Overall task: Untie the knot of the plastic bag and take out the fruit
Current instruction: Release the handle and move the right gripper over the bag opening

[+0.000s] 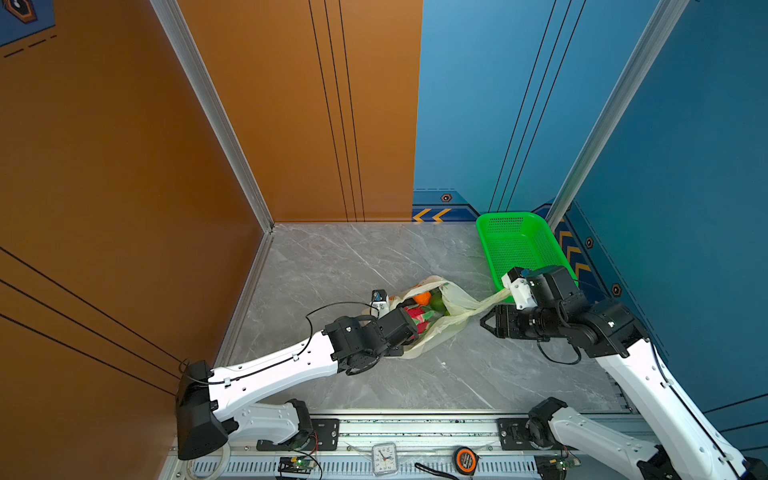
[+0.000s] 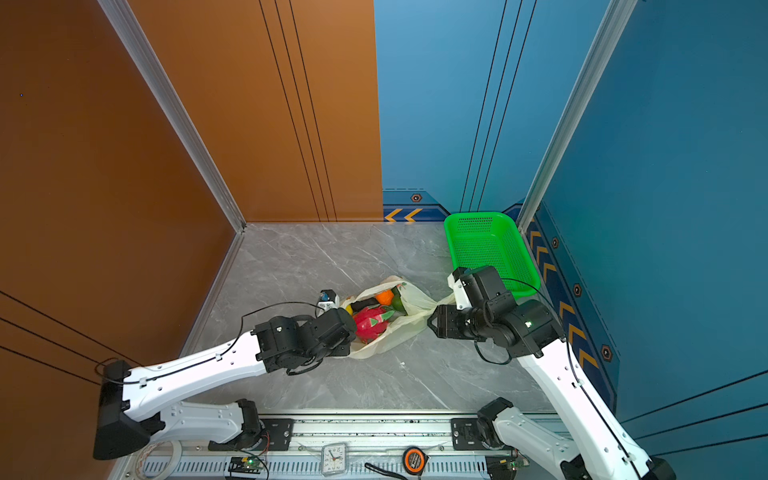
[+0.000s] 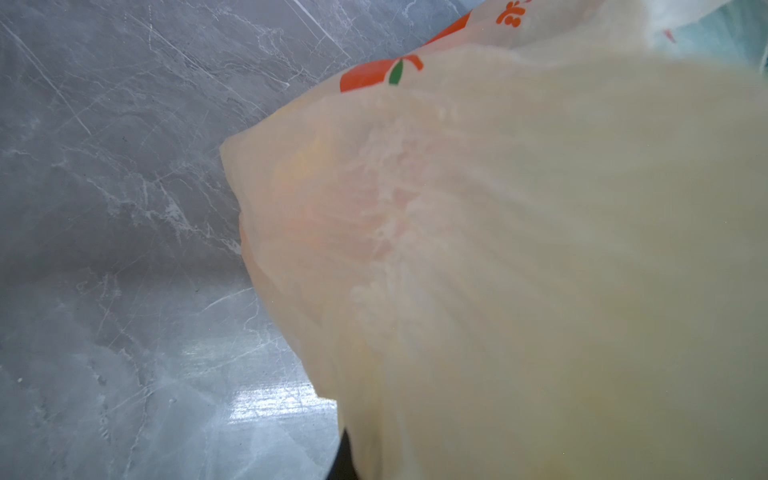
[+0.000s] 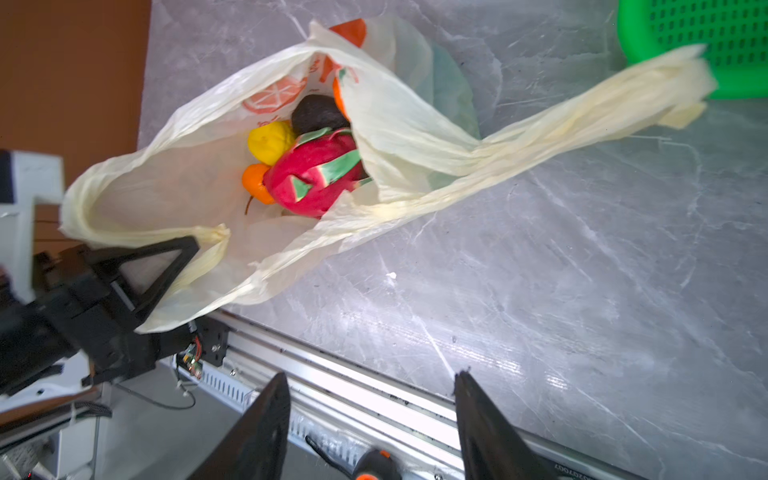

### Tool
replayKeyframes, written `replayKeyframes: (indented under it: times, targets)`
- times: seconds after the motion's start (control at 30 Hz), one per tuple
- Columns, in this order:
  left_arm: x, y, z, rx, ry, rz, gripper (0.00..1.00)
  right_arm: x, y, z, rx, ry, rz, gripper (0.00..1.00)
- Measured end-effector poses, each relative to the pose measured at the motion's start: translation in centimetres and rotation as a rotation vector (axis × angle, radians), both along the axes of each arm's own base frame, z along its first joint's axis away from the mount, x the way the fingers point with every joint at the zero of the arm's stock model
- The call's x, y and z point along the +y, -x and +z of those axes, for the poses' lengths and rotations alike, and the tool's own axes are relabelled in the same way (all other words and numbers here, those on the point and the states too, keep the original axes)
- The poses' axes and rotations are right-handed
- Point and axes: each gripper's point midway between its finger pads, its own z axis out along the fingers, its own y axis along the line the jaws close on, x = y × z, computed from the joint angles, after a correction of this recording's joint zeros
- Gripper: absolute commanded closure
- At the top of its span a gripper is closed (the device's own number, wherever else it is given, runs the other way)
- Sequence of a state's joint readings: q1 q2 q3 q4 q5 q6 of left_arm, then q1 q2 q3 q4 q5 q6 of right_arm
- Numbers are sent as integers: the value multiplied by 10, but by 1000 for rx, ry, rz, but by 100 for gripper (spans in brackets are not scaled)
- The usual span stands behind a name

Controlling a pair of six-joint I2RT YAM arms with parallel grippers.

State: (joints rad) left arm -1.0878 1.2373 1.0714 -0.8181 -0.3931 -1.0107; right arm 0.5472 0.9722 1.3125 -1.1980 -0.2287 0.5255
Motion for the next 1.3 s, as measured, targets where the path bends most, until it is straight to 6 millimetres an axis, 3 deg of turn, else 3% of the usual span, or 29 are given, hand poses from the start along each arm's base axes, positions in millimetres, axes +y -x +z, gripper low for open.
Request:
replayKeyframes:
  times: [0.1,0.2,0.43,0.6,0.73,0.87,1.1,1.2,1.3]
  targets:
    - [0,0,0,0,0,0,100,20,7,14,-15,-23,59,31]
    - [0,0,0,0,-1,0,100,43,0,11,-16,-9,114,25]
    - [1,0,-3,-4,0,6,100,99,-59,-45,0,99,215,18]
    - [3,-1,-2,-12,6,16,100,116,-73,-80,2,131,293,19]
    - [3,-2,-1,-16,17,28,100,115,-62,-110,10,154,333,16]
    - [5,-1,-8,-11,18,39,100,110,-30,-139,-10,221,400,9]
    - [4,1,-9,-8,30,45,100,95,13,-164,-21,273,442,4]
    - [3,5,-11,-6,34,35,100,94,14,-165,-20,278,432,3]
    - [5,10,-16,-2,28,28,100,98,5,-146,-40,261,415,3]
